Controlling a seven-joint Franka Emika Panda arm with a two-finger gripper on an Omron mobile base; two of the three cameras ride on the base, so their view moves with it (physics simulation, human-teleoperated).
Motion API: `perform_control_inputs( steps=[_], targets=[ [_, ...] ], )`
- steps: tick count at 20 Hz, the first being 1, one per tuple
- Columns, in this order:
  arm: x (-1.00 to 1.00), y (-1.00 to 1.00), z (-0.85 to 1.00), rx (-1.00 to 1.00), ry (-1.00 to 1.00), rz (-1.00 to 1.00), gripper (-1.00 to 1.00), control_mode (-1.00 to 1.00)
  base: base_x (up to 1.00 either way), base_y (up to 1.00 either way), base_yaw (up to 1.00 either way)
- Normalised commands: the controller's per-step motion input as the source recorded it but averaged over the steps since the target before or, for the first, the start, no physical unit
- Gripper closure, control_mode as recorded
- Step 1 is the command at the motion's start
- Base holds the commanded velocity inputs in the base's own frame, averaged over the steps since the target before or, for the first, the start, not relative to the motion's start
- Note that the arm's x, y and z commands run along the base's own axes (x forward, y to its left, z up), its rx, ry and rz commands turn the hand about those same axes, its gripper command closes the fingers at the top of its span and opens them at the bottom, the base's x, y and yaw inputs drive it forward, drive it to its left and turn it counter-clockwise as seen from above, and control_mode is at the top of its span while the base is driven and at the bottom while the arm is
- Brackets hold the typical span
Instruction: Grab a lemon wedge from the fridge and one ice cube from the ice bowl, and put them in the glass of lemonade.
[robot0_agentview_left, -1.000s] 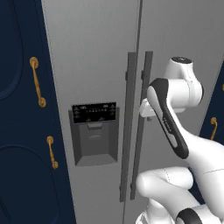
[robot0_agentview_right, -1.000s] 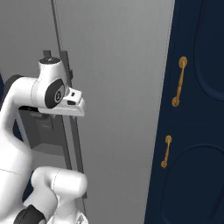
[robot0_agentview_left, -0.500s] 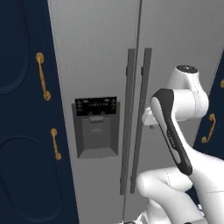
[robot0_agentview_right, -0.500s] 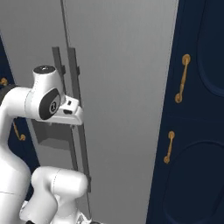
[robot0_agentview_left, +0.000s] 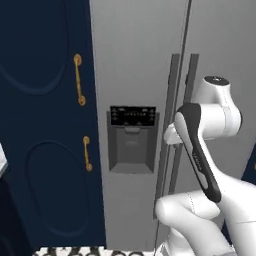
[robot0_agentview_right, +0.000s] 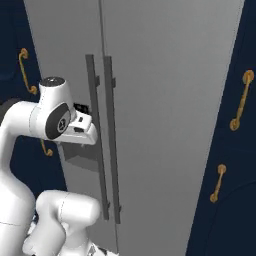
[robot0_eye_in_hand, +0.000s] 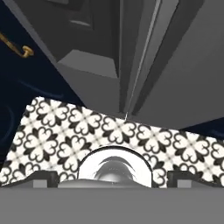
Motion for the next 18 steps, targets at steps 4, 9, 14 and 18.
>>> perform_control_inputs(
  steps=[4,9,14,18],
  targets=[
    [0.0,0.0,0.0,0.0,0.0,0.0,-1.0,1.0,0.0,0.4,0.61],
    [0.0,0.0,0.0,0.0,0.0,0.0,-1.0,1.0,0.15,0.6,0.76],
    [0.0,0.0,0.0,0.0,0.0,0.0,-1.0,1.0,0.4,0.41,0.77],
    [0.0,0.0,0.0,0.0,0.0,0.0,-1.0,1.0,0.9,0.09,0.73]
  ],
)
